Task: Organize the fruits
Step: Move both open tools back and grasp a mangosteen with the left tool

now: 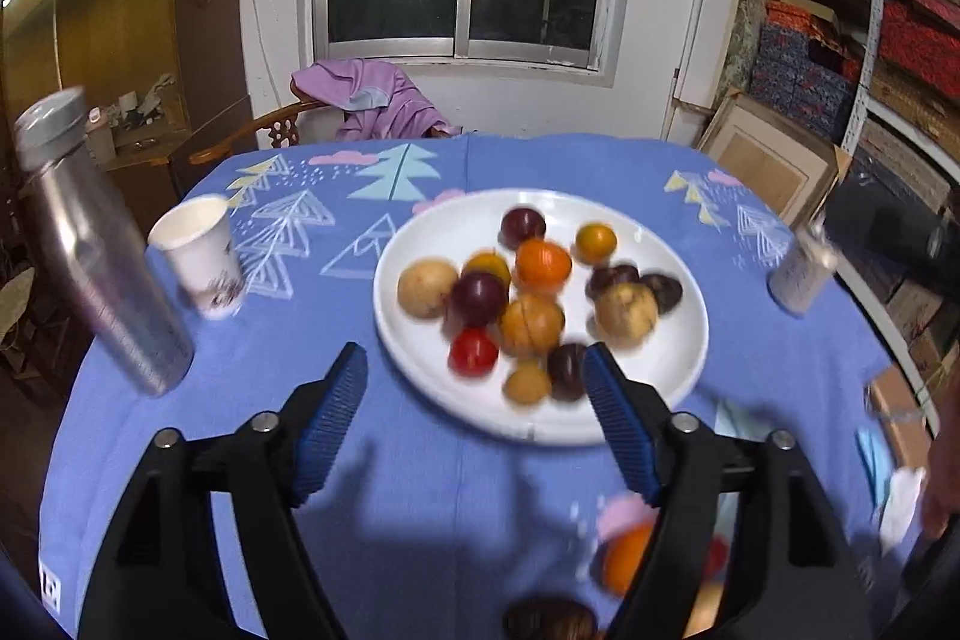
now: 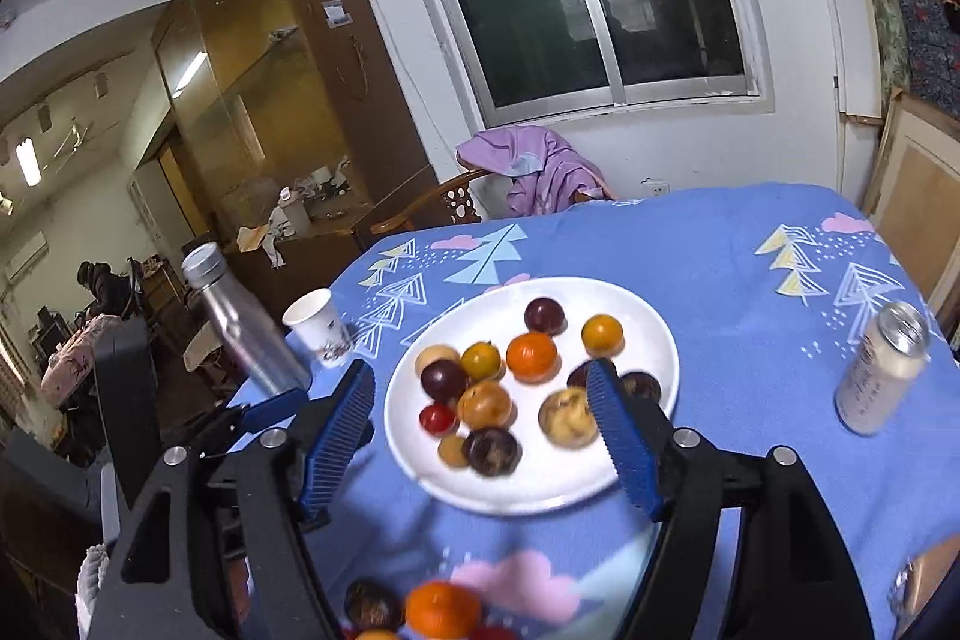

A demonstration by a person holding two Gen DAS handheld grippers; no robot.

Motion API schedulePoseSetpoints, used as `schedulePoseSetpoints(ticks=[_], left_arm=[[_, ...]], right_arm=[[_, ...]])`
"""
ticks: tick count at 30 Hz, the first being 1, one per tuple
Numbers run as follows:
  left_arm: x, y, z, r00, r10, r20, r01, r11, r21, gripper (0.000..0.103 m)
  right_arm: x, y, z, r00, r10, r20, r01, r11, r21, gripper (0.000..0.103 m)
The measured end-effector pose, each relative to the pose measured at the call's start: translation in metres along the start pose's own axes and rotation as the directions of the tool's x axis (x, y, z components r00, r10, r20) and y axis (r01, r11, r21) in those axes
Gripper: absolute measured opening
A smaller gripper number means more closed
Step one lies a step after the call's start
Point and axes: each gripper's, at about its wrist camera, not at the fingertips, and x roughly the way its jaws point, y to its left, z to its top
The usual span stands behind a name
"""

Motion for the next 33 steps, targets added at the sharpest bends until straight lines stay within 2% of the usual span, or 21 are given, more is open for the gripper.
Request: schedulePoseSetpoints(ticks=[4, 6, 8, 10, 14, 20, 24, 26, 27, 30, 33], left_arm=[[-0.02, -0.001, -0.06, 0.999, 0.021, -0.043, -0.019, 0.999, 0.042, 0.076], [-0.027, -0.001, -0.082, 0.998, 0.038, -0.051, -0.034, 0.997, 0.062, 0.076], [-0.029, 0.0, -0.093, 0.997, 0.04, -0.061, -0.036, 0.997, 0.069, 0.076], [-0.03, 0.0, -0.097, 0.998, 0.027, -0.064, -0.022, 0.997, 0.07, 0.076], [-0.021, -0.004, -0.098, 0.996, -0.01, -0.093, 0.018, 0.996, 0.087, 0.077], [-0.005, -0.016, -0.097, 0.984, -0.067, -0.165, 0.084, 0.991, 0.104, 0.077], [-0.001, -0.015, -0.097, 0.983, -0.035, -0.182, 0.057, 0.992, 0.115, 0.079], [0.002, -0.008, -0.096, 0.981, -0.01, -0.195, 0.033, 0.993, 0.113, 0.088], [0.002, -0.004, -0.095, 0.981, 0.006, -0.194, 0.016, 0.994, 0.109, 0.088], [-0.001, 0.011, -0.091, 0.982, 0.126, -0.143, -0.112, 0.988, 0.102, 0.088], [-0.001, 0.026, -0.087, 0.983, 0.116, -0.14, -0.111, 0.993, 0.045, 0.087]], right_arm=[[-0.033, -0.006, -0.041, 1.0, -0.02, 0.007, 0.02, 0.999, 0.028, 0.084], [-0.041, -0.014, -0.066, 0.999, -0.034, -0.003, 0.034, 0.998, 0.048, 0.085], [-0.046, -0.027, -0.089, 0.996, -0.079, -0.028, 0.08, 0.995, 0.064, 0.085], [-0.045, -0.04, -0.097, 0.994, -0.09, -0.058, 0.095, 0.991, 0.097, 0.085], [-0.049, -0.056, -0.093, 0.997, -0.063, -0.05, 0.071, 0.982, 0.177, 0.085], [-0.051, -0.053, -0.095, 0.997, -0.066, -0.049, 0.074, 0.983, 0.168, 0.088], [-0.048, -0.051, -0.096, 0.996, -0.064, -0.066, 0.074, 0.985, 0.155, 0.089], [-0.049, -0.052, -0.096, 0.996, -0.064, -0.066, 0.074, 0.985, 0.157, 0.089], [-0.049, -0.052, -0.096, 0.996, -0.064, -0.065, 0.074, 0.984, 0.16, 0.089], [-0.051, -0.054, -0.095, 0.996, -0.06, -0.059, 0.069, 0.983, 0.169, 0.089], [-0.051, -0.053, -0.095, 0.997, -0.057, -0.056, 0.065, 0.984, 0.168, 0.089]])
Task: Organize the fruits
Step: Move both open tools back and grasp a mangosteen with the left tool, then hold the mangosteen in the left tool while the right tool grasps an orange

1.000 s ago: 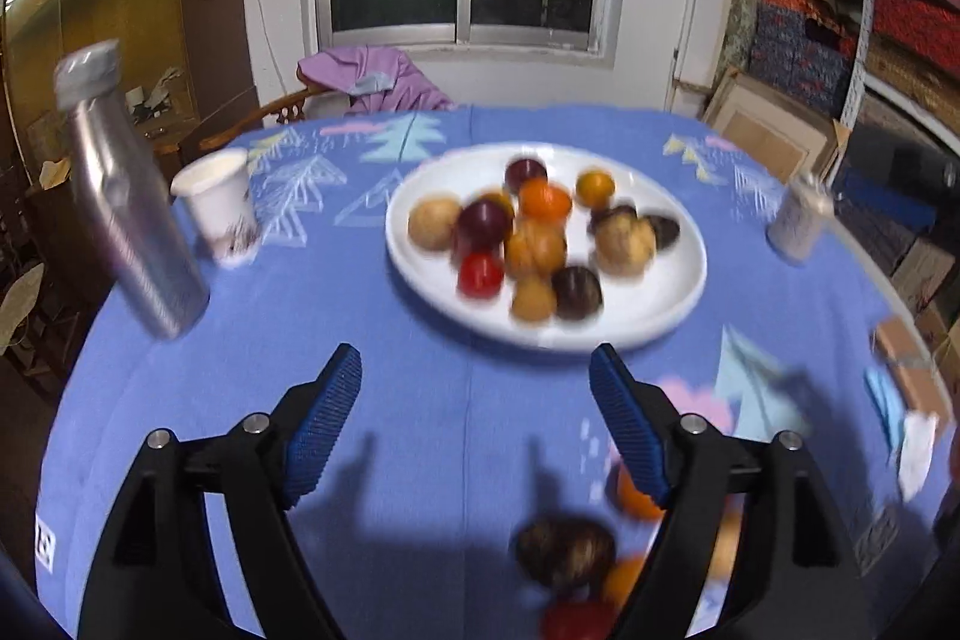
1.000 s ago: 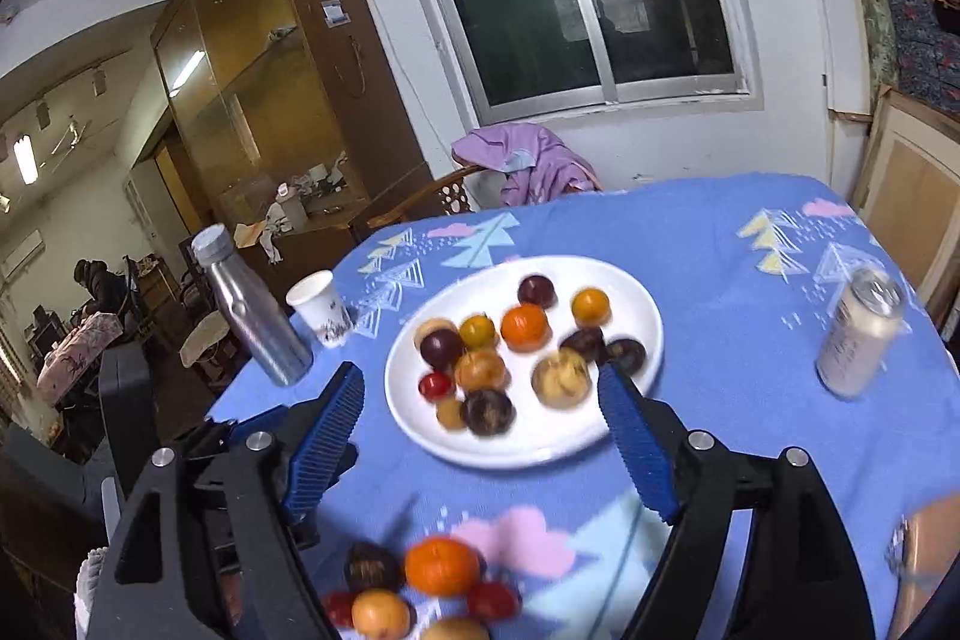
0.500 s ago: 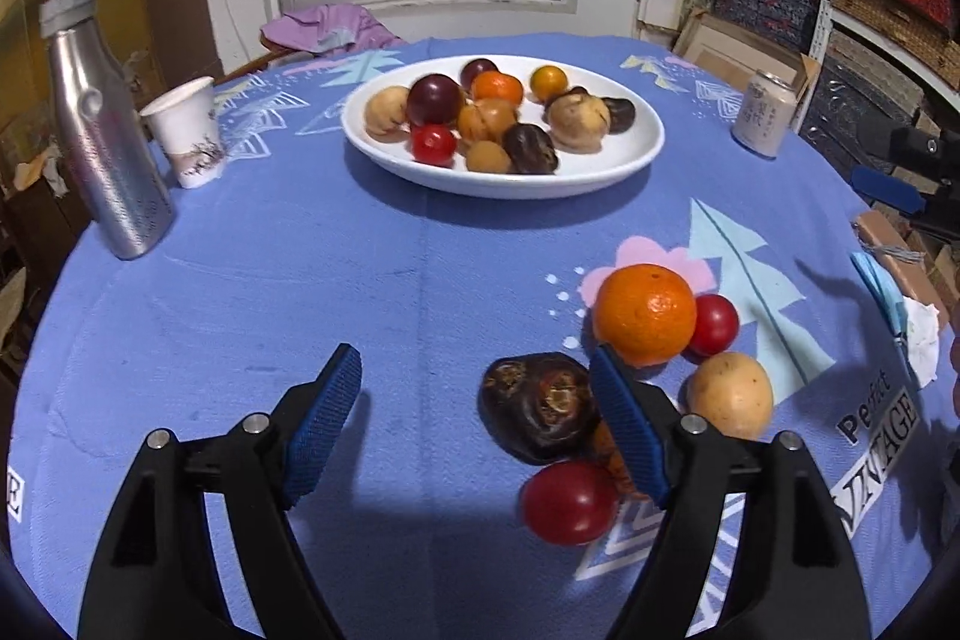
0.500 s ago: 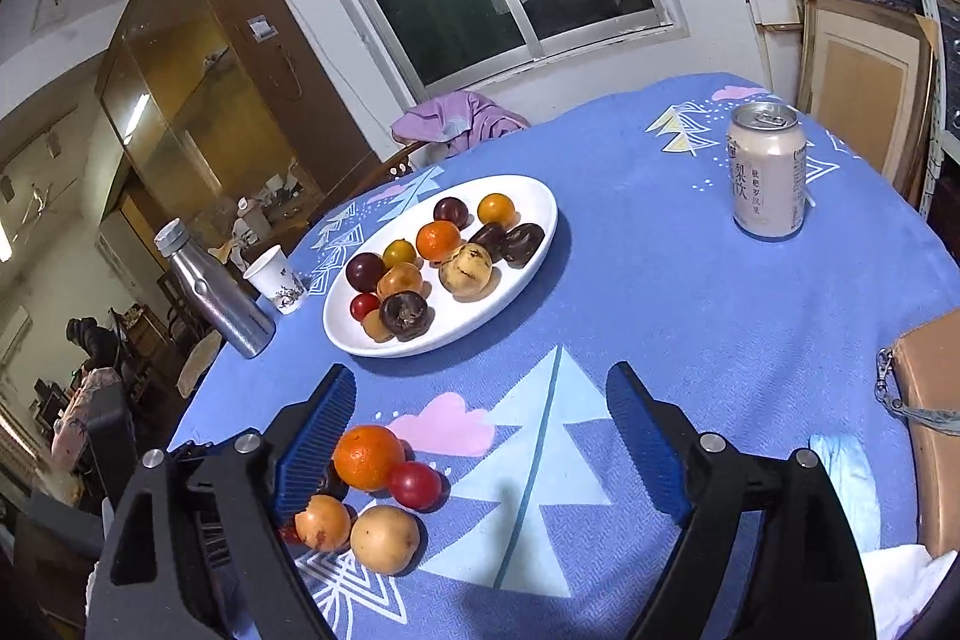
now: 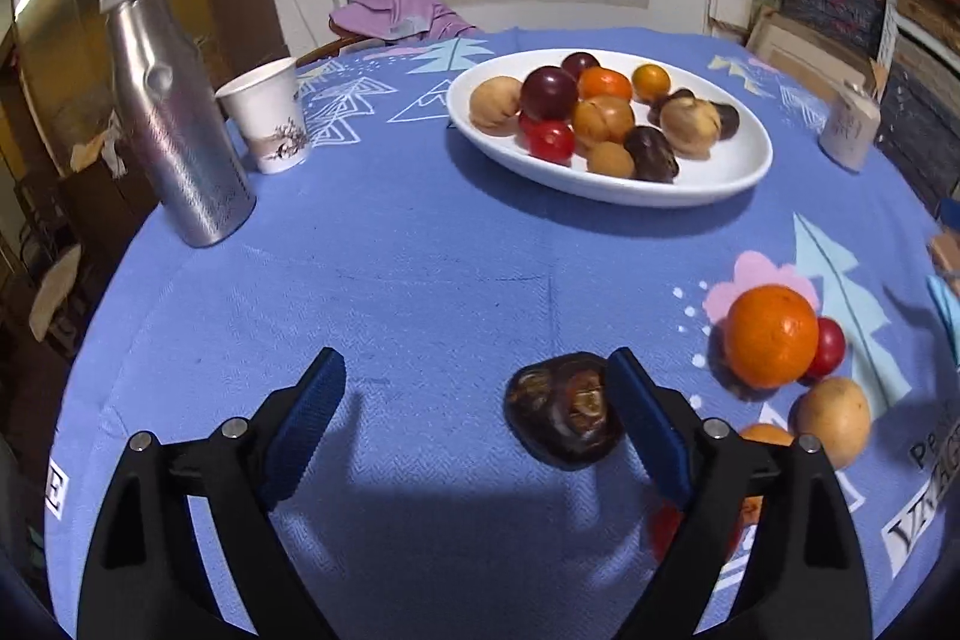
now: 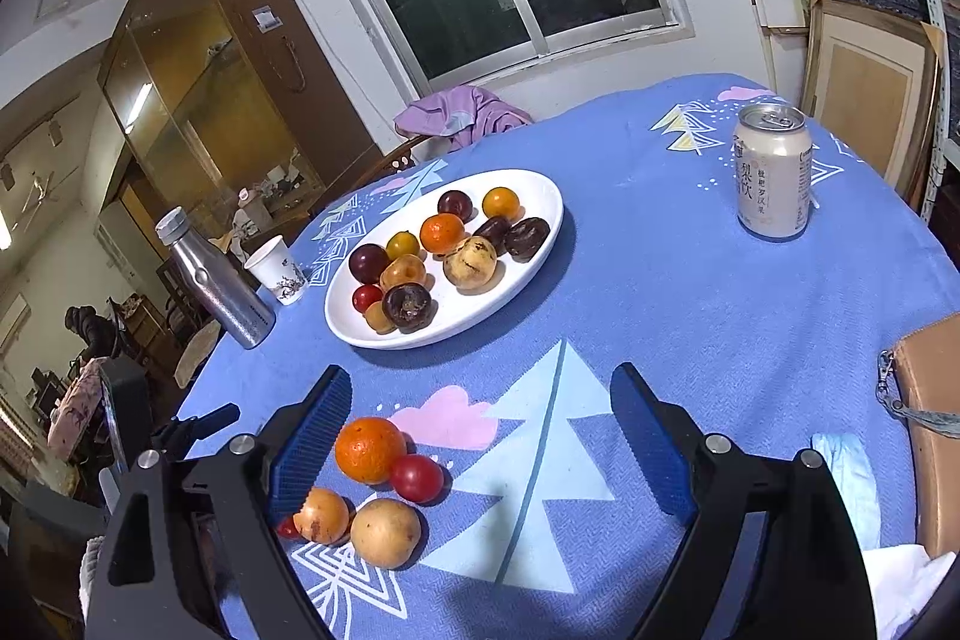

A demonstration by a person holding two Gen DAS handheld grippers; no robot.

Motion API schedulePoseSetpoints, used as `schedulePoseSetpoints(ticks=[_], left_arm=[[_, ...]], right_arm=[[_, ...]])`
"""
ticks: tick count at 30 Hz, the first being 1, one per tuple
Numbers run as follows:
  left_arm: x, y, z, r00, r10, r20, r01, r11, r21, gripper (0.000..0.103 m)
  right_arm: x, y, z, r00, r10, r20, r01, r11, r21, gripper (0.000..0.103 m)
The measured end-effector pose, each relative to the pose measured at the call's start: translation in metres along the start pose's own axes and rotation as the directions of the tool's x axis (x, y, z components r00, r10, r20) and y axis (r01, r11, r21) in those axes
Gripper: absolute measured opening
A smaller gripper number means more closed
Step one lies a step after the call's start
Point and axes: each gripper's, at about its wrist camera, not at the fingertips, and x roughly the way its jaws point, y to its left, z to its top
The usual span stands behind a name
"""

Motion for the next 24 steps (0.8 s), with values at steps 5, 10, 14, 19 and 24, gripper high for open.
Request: schedulePoseSetpoints(ticks=[5, 10, 14, 19, 24], left_arm=[[-0.011, -0.003, -0.005, 0.999, -0.047, 0.025, 0.047, 0.999, 0.014, 0.085], [-0.005, -0.025, -0.014, 0.999, -0.044, 0.002, 0.044, 0.994, 0.097, 0.074], [0.002, -0.024, -0.015, 0.997, -0.08, -0.022, 0.081, 0.993, 0.082, 0.056], [0.006, -0.025, -0.014, 0.995, -0.097, -0.03, 0.099, 0.992, 0.077, 0.051], [0.014, -0.024, -0.01, 0.992, -0.115, -0.053, 0.117, 0.992, 0.054, 0.049]], right_arm=[[0.0, 0.005, -0.002, 1.0, 0.006, -0.002, -0.006, 0.999, -0.032, 0.089], [0.004, 0.011, -0.004, 1.0, 0.009, -0.017, -0.01, 0.998, -0.057, 0.089], [0.008, 0.014, -0.005, 1.0, 0.005, -0.029, -0.007, 0.998, -0.067, 0.089], [0.012, 0.017, -0.009, 0.999, 0.002, -0.042, -0.006, 0.997, -0.082, 0.089], [0.016, 0.024, -0.013, 0.999, -0.003, -0.054, -0.003, 0.993, -0.115, 0.089]])
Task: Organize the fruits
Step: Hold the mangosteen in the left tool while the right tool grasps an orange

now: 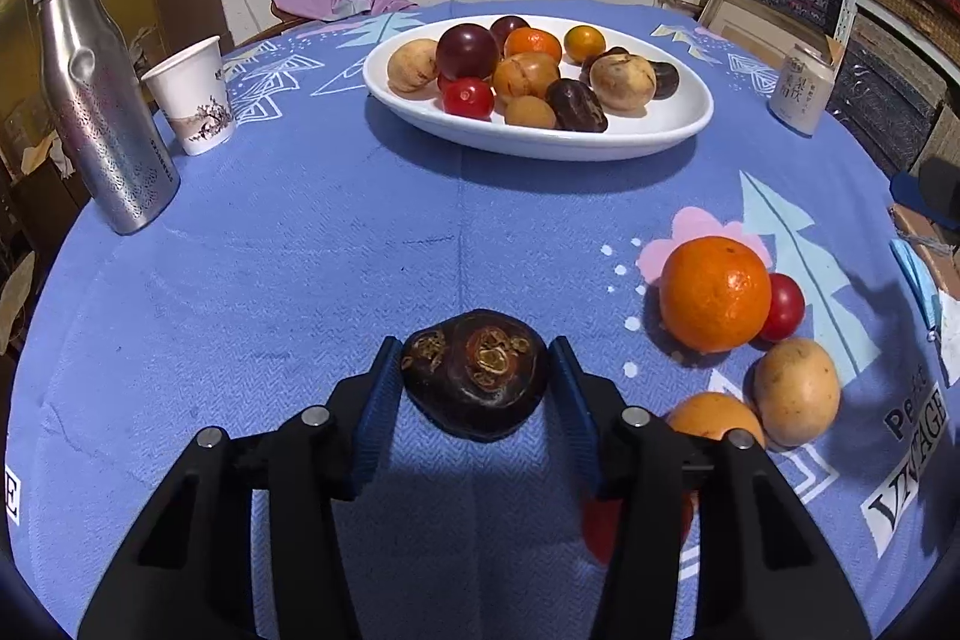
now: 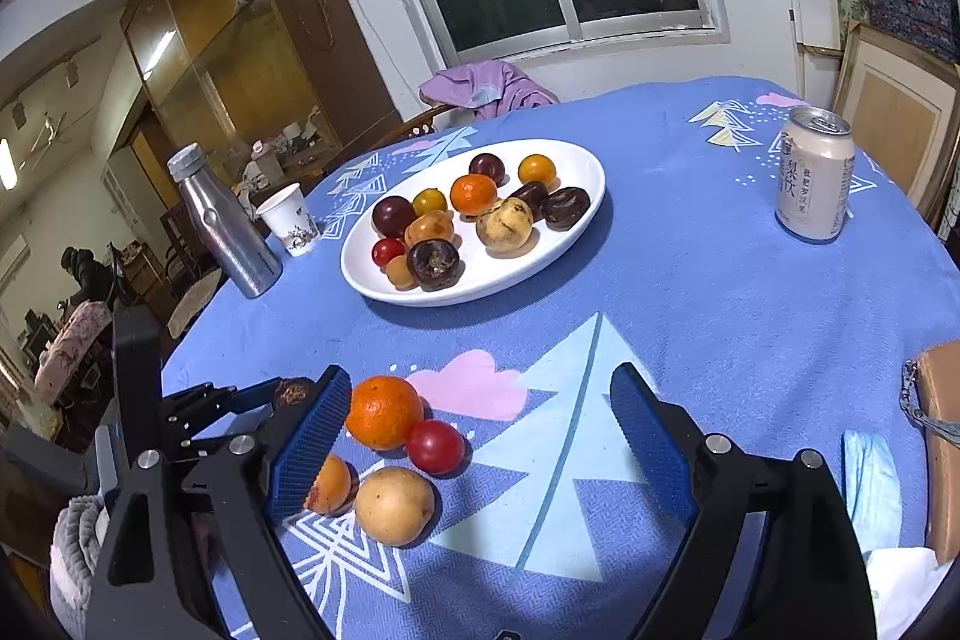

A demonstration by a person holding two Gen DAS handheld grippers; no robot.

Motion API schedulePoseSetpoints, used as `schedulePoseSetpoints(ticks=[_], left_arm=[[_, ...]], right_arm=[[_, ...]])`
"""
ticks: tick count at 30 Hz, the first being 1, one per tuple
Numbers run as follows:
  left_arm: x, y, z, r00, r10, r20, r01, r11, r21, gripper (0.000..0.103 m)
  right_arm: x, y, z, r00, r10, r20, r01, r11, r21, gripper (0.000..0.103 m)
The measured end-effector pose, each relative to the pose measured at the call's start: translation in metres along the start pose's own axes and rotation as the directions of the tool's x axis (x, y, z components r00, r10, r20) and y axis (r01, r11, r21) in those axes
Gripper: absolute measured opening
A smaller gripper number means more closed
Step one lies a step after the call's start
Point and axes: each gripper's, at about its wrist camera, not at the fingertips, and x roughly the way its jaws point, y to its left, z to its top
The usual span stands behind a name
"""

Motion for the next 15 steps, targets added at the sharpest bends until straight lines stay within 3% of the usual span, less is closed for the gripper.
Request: schedulePoseSetpoints(ticks=[8, 12, 15], left_arm=[[-0.002, 0.018, 0.012, 0.998, 0.048, 0.041, -0.045, 0.997, -0.063, 0.049], [0.002, 0.024, 0.014, 0.999, 0.045, 0.031, -0.042, 0.996, -0.08, 0.049], [0.001, 0.026, 0.015, 0.999, 0.041, 0.033, -0.038, 0.995, -0.089, 0.049]], right_arm=[[0.011, 0.024, -0.011, 1.0, 0.001, -0.023, -0.004, 0.992, -0.124, 0.088], [0.024, 0.051, -0.021, 0.999, -0.02, -0.033, 0.011, 0.963, -0.268, 0.087], [0.034, 0.068, -0.025, 0.998, -0.037, -0.047, 0.019, 0.941, -0.339, 0.081]])
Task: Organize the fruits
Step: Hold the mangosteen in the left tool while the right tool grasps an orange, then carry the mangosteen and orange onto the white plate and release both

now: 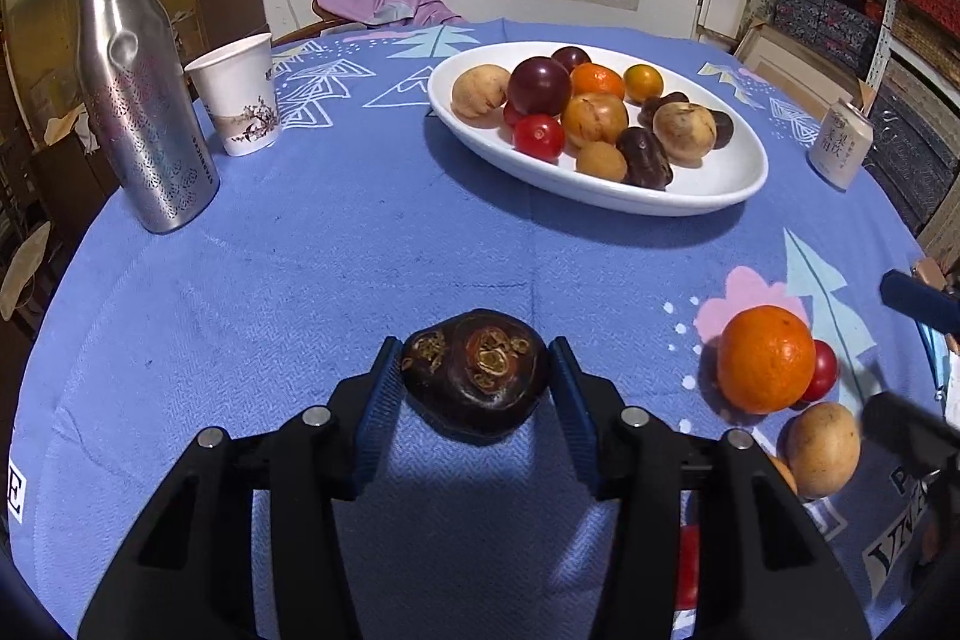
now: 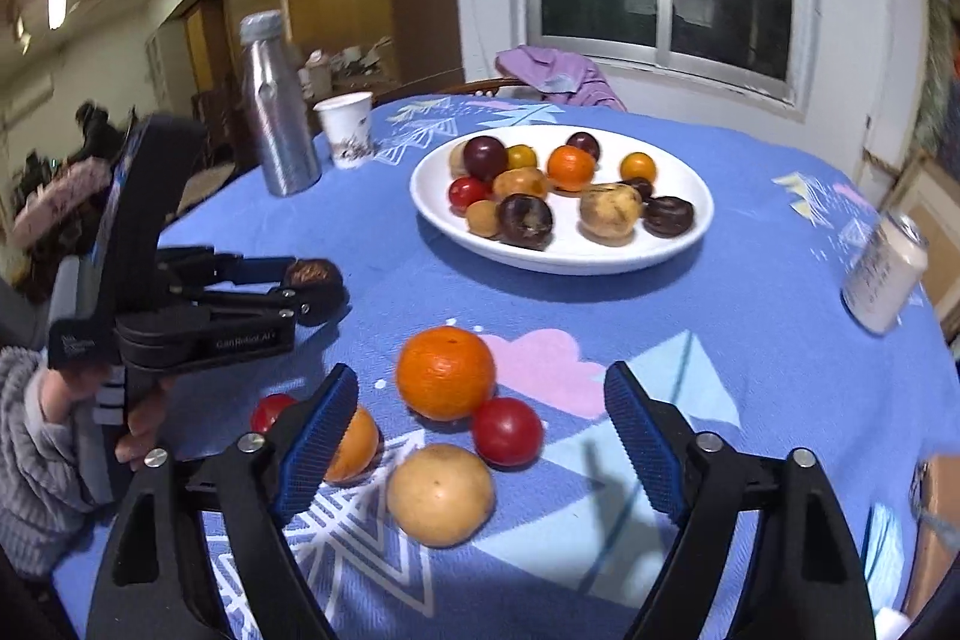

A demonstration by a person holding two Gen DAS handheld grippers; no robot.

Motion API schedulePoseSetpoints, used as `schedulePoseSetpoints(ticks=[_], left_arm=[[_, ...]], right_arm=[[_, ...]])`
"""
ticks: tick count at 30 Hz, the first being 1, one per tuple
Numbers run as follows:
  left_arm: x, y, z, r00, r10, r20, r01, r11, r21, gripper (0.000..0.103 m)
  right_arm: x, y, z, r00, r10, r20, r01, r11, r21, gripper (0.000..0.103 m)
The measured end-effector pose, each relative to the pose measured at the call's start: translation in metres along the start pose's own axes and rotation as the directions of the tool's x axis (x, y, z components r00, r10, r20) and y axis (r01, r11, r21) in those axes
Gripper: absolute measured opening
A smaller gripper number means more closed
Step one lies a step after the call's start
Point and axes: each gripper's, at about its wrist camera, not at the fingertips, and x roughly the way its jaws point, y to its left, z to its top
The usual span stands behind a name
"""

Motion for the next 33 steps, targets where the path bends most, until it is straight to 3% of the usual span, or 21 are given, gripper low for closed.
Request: schedulePoseSetpoints(ticks=[4, 10, 20, 25, 33], left_arm=[[-0.001, 0.001, -0.001, 1.0, 0.0, -0.001, 0.0, 1.0, -0.003, 0.049], [0.003, -0.001, -0.001, 1.0, 0.001, -0.015, -0.001, 1.0, 0.004, 0.049], [0.009, -0.002, -0.003, 0.999, -0.007, -0.034, 0.007, 1.0, 0.006, 0.049], [0.006, -0.002, -0.004, 0.999, -0.019, -0.028, 0.019, 1.0, 0.003, 0.049], [-0.023, -0.01, -0.001, 0.997, -0.031, 0.064, 0.03, 0.999, 0.023, 0.049]], right_arm=[[0.021, 0.014, 0.007, 0.998, 0.006, -0.07, -0.009, 0.999, -0.052, 0.061], [0.043, 0.013, 0.009, 0.99, 0.021, -0.141, -0.026, 0.999, -0.028, 0.05], [0.047, 0.019, 0.007, 0.992, 0.006, -0.125, -0.014, 0.998, -0.065, 0.047], [0.042, 0.012, 0.007, 0.994, 0.012, -0.111, -0.015, 1.0, -0.024, 0.047], [-0.015, -0.032, 0.016, 0.999, -0.003, 0.043, -0.003, 0.991, 0.134, 0.047]])
